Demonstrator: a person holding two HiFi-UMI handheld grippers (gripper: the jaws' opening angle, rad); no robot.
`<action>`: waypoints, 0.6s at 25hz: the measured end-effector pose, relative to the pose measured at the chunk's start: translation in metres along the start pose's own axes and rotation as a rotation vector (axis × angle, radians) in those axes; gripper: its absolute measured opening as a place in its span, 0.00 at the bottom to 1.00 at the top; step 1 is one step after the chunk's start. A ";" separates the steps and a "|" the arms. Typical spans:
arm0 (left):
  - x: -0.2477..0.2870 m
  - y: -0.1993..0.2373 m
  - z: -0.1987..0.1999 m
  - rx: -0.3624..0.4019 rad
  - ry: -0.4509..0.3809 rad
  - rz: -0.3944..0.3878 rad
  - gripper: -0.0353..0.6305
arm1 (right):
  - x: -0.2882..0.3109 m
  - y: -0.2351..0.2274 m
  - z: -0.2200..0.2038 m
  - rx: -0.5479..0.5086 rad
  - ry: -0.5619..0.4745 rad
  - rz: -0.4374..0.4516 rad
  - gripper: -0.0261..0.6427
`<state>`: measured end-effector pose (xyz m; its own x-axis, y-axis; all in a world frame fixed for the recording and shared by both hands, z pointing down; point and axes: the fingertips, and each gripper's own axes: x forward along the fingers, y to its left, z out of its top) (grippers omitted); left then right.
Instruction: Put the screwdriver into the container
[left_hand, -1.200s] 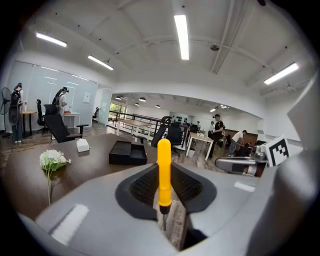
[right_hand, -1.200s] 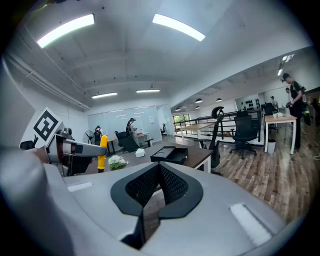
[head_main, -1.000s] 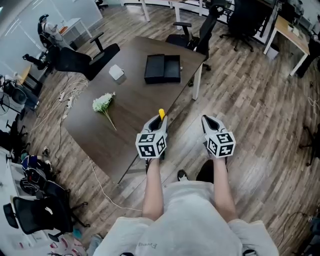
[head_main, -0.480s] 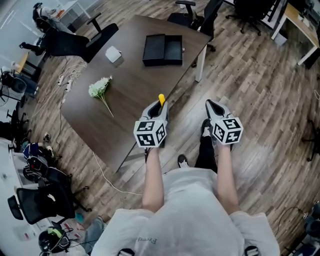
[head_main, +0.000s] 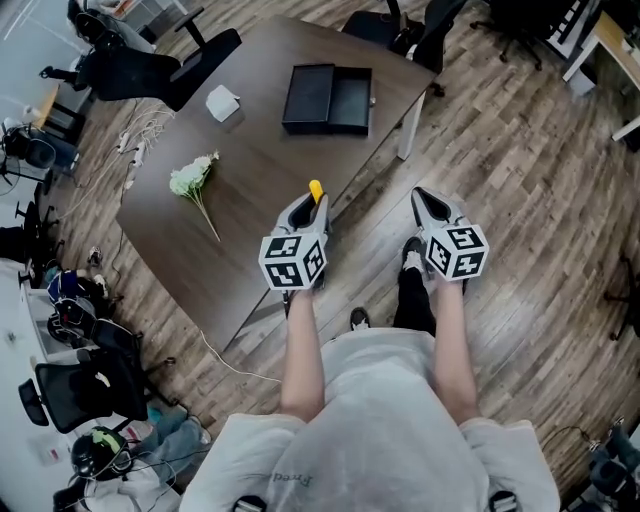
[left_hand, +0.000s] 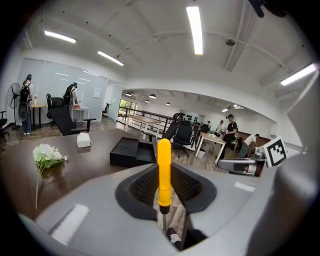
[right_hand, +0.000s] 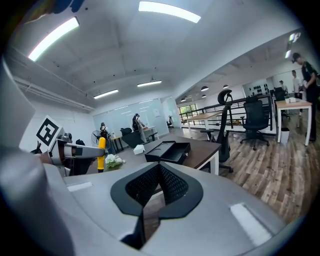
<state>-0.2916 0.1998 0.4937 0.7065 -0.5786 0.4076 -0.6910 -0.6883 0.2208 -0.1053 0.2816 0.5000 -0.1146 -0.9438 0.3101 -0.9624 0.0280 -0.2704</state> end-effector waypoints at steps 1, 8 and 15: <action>0.009 0.001 0.000 -0.003 0.009 0.003 0.25 | 0.006 -0.008 0.002 0.004 0.006 0.002 0.04; 0.079 0.023 0.004 -0.057 0.036 0.084 0.25 | 0.059 -0.076 0.008 -0.026 0.072 0.043 0.04; 0.133 0.021 0.029 -0.077 0.055 0.176 0.25 | 0.109 -0.142 0.047 0.001 0.085 0.101 0.04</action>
<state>-0.2082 0.0957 0.5267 0.5655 -0.6607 0.4937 -0.8145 -0.5416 0.2082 0.0304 0.1595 0.5293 -0.2313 -0.9049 0.3572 -0.9446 0.1210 -0.3052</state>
